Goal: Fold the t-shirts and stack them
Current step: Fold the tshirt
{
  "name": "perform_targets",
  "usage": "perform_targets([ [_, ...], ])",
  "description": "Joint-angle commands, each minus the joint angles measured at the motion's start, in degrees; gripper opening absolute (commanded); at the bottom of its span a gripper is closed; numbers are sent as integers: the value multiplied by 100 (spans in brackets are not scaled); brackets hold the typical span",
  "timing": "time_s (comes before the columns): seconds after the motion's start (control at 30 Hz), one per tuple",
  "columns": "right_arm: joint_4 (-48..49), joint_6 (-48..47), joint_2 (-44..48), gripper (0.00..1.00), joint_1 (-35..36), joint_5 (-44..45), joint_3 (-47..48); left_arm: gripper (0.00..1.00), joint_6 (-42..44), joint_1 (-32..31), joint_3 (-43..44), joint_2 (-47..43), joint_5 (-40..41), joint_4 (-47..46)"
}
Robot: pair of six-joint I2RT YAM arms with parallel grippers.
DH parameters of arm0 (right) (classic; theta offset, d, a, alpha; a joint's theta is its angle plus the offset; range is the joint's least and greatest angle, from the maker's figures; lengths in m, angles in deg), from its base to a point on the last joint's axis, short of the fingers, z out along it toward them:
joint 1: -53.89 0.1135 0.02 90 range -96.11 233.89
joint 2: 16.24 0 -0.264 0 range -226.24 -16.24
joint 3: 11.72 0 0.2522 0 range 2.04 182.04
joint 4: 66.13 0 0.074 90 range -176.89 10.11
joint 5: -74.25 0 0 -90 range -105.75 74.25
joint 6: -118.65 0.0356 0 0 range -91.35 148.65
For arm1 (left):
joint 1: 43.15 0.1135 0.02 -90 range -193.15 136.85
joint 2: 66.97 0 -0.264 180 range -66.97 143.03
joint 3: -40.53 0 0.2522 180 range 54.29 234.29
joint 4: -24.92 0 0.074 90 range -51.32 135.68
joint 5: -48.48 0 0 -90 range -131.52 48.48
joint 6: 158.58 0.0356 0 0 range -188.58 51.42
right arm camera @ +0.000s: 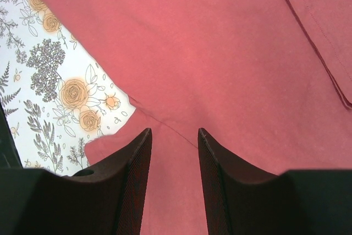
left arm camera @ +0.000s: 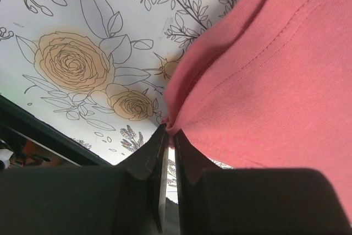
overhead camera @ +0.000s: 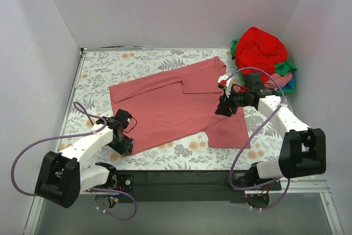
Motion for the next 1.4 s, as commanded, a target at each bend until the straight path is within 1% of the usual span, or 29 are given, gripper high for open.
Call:
perform_targets([
  [0.0, 41, -90, 41, 46, -51, -77, 16, 1, -95, 47, 121, -166, 213, 47],
  [0.17, -73, -239, 23, 46, -86, -16, 8, 0, 125, 39, 341, -219, 125, -32],
  [0.37, -451, -582, 49, 46, -139, 151, 60, 0, 345, 39, 367, -263, -103, -243],
  [0.5, -855, -1003, 216, 46, -139, 721, 25, 0, 450, 39, 297, -447, -174, -322],
  [0.53, -969, -1230, 225, 46, -139, 810, 25, 0, 477, 39, 288, -465, -208, -340],
  [0.7, -1628, -1680, 392, 46, -218, 1240, -115, 0, 521, 39, 139, -650, -358, -533],
  [0.93, -1788, -2059, 454, 46, -393, 1724, -730, 0, 591, 39, -28, -685, -569, -815],
  [1.17, -1831, -2217, 146, 45, -455, 2128, -827, 0, 688, 39, 42, -720, -578, -850],
  [1.37, -2042, -2708, 453, 46, -446, 2928, -1196, 0, 679, 39, 68, -817, -578, -824],
])
